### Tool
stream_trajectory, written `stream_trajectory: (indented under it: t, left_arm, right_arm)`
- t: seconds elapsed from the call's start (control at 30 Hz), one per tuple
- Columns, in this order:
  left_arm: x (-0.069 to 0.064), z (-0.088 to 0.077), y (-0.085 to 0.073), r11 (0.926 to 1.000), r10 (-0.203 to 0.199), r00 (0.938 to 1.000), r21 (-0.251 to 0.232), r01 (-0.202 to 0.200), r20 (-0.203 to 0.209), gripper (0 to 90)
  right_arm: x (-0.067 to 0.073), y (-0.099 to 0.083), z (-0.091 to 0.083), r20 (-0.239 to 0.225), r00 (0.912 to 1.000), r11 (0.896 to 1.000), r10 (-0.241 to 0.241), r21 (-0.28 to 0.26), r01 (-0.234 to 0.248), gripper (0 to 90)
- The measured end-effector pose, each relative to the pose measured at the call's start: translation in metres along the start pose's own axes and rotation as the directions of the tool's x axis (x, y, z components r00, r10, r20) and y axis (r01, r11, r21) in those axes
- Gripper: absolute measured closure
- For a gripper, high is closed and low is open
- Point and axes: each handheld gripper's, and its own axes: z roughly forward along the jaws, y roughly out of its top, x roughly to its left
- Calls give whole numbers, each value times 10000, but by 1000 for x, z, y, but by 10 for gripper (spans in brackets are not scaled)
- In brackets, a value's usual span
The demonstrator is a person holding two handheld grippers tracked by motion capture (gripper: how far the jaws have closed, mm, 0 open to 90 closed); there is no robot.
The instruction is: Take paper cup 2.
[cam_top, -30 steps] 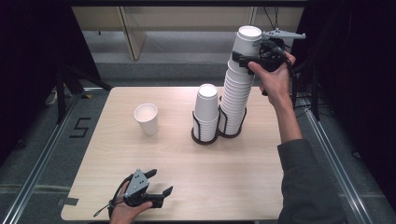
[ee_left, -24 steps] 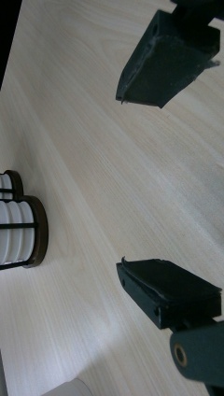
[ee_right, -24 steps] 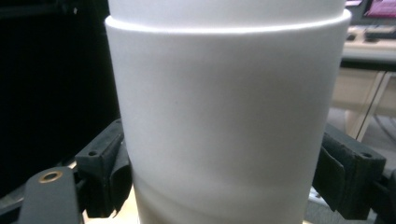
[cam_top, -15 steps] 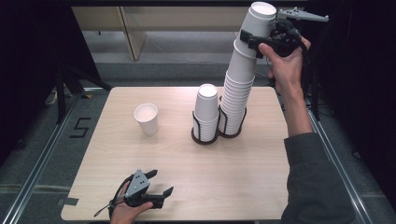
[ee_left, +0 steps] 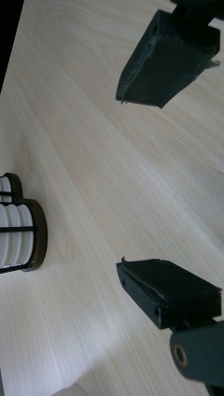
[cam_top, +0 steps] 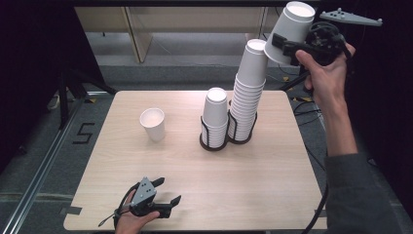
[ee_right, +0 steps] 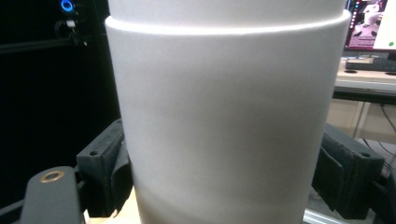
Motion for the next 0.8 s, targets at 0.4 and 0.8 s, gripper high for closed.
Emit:
stream_trajectory:
  t: [0.4,0.8]
  left_arm:
    - [2,0,0,9998,-157,9998,-83,156,-104,147]
    - [3,0,0,9998,-193,9996,-32,193,-226,147]
  right_arm:
    - [-9,-50,-45,-49,9996,9991,-264,341,265,181]
    - [13,-140,-47,-1213,9926,9946,-117,1010,240,181]
